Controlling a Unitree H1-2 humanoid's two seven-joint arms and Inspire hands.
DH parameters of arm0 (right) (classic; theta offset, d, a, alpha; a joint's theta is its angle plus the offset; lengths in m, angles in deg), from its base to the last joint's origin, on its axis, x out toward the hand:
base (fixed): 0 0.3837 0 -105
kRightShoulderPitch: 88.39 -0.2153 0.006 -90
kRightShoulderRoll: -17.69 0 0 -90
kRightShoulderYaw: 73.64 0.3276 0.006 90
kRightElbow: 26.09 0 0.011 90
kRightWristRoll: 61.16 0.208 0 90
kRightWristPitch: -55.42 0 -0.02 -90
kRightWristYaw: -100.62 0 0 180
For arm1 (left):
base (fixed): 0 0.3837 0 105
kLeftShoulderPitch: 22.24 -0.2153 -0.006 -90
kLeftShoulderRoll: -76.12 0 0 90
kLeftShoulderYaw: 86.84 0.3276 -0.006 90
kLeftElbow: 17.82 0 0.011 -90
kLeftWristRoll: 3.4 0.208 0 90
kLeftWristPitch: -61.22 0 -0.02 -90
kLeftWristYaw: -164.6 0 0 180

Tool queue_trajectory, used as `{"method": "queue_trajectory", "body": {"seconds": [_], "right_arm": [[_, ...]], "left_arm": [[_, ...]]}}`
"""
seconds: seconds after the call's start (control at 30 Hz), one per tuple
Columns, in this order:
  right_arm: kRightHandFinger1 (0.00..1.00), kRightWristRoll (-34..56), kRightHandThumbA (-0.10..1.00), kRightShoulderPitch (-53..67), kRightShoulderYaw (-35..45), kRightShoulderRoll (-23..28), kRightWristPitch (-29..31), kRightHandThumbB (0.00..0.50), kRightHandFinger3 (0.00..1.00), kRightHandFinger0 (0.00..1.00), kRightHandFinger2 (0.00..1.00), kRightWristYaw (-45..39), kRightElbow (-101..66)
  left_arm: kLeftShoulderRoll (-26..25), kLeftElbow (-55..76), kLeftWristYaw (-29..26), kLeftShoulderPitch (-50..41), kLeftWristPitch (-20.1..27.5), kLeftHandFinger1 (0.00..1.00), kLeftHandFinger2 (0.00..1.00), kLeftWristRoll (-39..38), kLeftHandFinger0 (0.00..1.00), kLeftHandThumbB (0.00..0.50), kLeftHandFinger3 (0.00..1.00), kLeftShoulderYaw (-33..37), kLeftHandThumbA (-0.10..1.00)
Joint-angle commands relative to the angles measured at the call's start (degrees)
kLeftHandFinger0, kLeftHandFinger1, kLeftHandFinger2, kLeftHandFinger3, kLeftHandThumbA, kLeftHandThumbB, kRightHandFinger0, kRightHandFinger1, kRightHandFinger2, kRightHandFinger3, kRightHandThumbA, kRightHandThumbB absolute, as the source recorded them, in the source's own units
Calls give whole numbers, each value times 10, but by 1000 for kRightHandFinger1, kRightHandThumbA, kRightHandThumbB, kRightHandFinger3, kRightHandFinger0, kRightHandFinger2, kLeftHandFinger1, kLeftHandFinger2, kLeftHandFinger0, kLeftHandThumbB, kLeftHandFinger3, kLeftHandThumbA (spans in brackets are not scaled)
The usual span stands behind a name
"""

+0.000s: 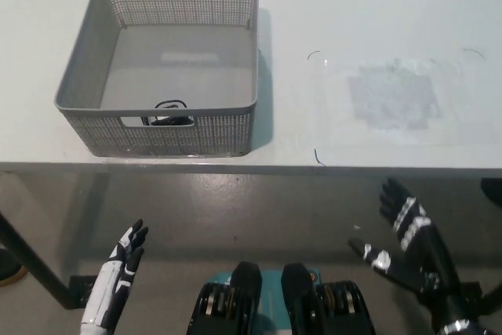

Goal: Use the right hand to pick up a webcam and put it into a container on the left side

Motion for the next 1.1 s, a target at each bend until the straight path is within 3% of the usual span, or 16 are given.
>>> {"method": "queue_trajectory", "body": {"seconds": [0.0,0.1,0.3,0.4,0.9,1.07], "right_arm": [[1000,22,1000,9,2,-7,68,152,1000,1000,1000,-18,21],[1000,12,1000,10,1,-1,77,132,1000,1000,1000,-19,51],[1000,12,1000,-4,4,0,90,178,1000,1000,1000,-17,75],[1000,21,1000,-1,4,-5,88,149,1000,1000,1000,-20,80],[1000,6,1000,-11,-1,-9,91,178,1000,1000,1000,-15,92],[1000,-1,1000,-33,0,-3,77,153,1000,1000,1000,-10,93]], "left_arm": [[-1,9,-9,-1,25,1000,1000,-12,1000,24,1000,-7,1000],[1,12,-10,-5,24,1000,1000,-14,1000,19,1000,-8,1000],[4,8,-12,-5,26,1000,1000,-15,1000,0,1000,-10,1000],[5,13,-6,-9,12,1000,1000,-24,1000,2,1000,-10,1000],[2,17,12,8,-17,1000,1000,-46,1000,0,1000,-4,1000],[-5,9,13,30,-16,1000,1000,-42,1000,6,1000,-4,1000]]}}
